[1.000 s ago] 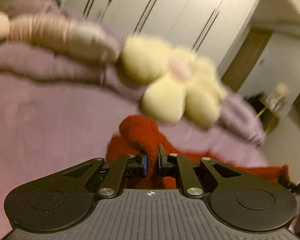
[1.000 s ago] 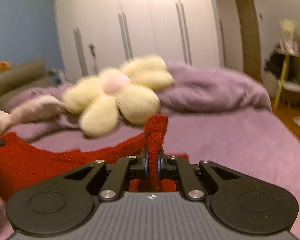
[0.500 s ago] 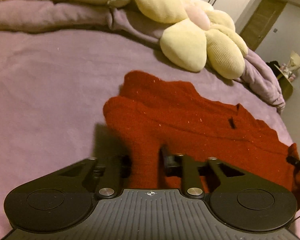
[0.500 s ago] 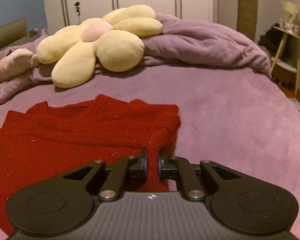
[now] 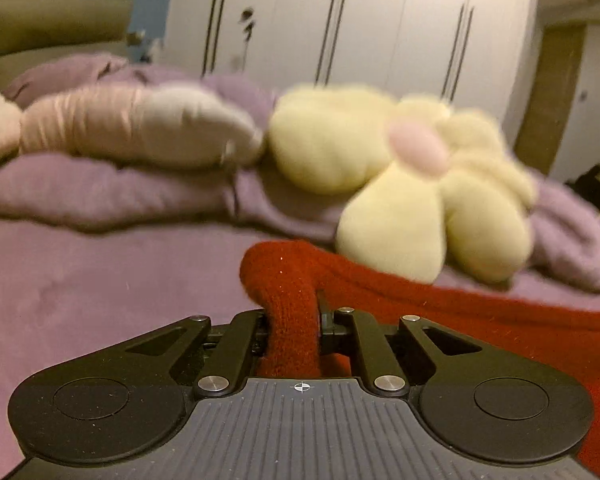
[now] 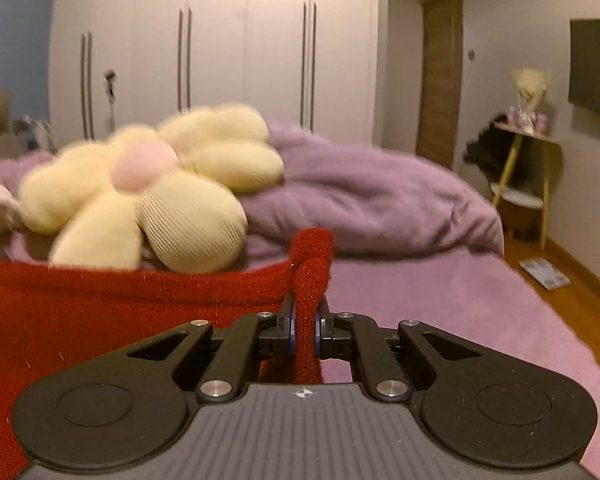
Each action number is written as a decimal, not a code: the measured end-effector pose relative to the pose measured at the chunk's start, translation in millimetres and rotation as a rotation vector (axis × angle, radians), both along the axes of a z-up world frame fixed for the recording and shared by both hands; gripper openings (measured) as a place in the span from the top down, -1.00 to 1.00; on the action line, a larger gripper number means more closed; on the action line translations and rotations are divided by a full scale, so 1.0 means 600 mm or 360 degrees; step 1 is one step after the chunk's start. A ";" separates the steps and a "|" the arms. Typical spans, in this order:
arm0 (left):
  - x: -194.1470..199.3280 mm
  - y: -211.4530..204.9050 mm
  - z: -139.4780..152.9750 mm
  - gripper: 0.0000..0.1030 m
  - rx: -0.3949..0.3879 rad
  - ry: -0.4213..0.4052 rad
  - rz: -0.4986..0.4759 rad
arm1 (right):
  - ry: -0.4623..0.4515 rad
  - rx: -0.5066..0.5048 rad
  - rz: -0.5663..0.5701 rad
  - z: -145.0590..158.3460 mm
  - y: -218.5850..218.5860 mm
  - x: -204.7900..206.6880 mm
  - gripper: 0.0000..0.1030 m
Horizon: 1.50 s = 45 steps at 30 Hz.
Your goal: Fold small clothes
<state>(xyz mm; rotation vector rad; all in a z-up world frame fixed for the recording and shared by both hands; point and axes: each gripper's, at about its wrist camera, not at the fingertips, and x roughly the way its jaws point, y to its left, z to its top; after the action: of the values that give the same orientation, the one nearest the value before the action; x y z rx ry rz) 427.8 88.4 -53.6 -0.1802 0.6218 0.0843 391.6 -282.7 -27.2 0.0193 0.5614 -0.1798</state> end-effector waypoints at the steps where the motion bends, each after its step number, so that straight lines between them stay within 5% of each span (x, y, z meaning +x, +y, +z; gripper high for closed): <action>1: 0.004 -0.003 -0.017 0.79 0.0005 0.0040 0.0009 | 0.0043 -0.0029 -0.0007 -0.020 0.003 0.009 0.86; 4: 0.006 -0.012 -0.062 0.75 0.0028 0.0112 0.0041 | 0.0144 -0.0120 -0.0008 -0.069 0.013 0.021 0.85; 7: -0.008 0.001 -0.077 0.21 0.0132 0.0098 0.0101 | 0.0216 -0.0163 -0.0038 -0.097 0.014 0.028 0.74; 10: -0.040 0.016 -0.055 0.26 0.0214 -0.0035 0.0225 | 0.0206 -0.0200 -0.0218 -0.095 0.003 0.023 0.67; 12: -0.067 0.011 -0.032 0.26 0.0116 -0.0137 0.0147 | 0.0062 -0.0062 -0.0278 -0.067 0.006 -0.007 0.66; 16: -0.086 -0.048 -0.022 0.02 -0.0142 -0.0139 -0.0174 | 0.0008 0.0376 0.0409 -0.068 0.080 -0.043 0.61; 18: -0.076 -0.090 -0.037 -0.03 -0.0083 -0.0116 -0.0260 | 0.0129 0.0391 0.0661 -0.102 0.134 -0.040 0.61; 20: -0.056 -0.116 -0.063 -0.08 0.0057 -0.0059 -0.0277 | 0.0204 0.0281 0.0699 -0.132 0.165 -0.034 0.61; 22: -0.033 -0.113 -0.090 -0.08 0.0137 0.0042 -0.0209 | 0.0170 0.0193 0.0629 -0.143 0.156 -0.027 0.61; 25: -0.027 -0.070 -0.115 -0.11 0.0203 0.0011 -0.0088 | 0.0152 0.0119 0.0317 -0.152 0.074 -0.005 0.69; 28: -0.024 -0.014 -0.125 -0.11 0.0073 0.0022 0.0101 | 0.0139 0.0200 0.0032 -0.154 -0.022 0.003 0.80; 31: -0.027 -0.008 -0.111 -0.06 0.0039 0.0040 0.0105 | 0.0137 0.0190 -0.0039 -0.143 -0.027 -0.014 0.80; 33: -0.055 -0.023 -0.093 -0.14 -0.0009 0.0014 0.0013 | 0.0094 0.0159 0.0075 -0.124 0.015 -0.050 0.64; 38: -0.142 -0.084 -0.089 -0.46 -0.0195 -0.0025 -0.0282 | 0.0118 0.0369 0.0628 -0.113 0.135 -0.154 0.59; 42: -0.166 -0.099 -0.117 -0.40 0.0114 -0.0054 -0.0330 | 0.0073 0.0016 0.0672 -0.142 0.159 -0.197 0.57; 45: -0.178 -0.053 -0.109 -0.39 0.0116 -0.0041 -0.0186 | 0.0056 -0.0142 0.0436 -0.149 0.087 -0.212 0.59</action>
<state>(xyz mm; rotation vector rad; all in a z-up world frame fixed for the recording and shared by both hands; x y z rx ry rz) 321.0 56.4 -119.2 -0.0740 0.6017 -0.0081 264.3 -230.6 -116.7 -0.1469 0.5850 0.0619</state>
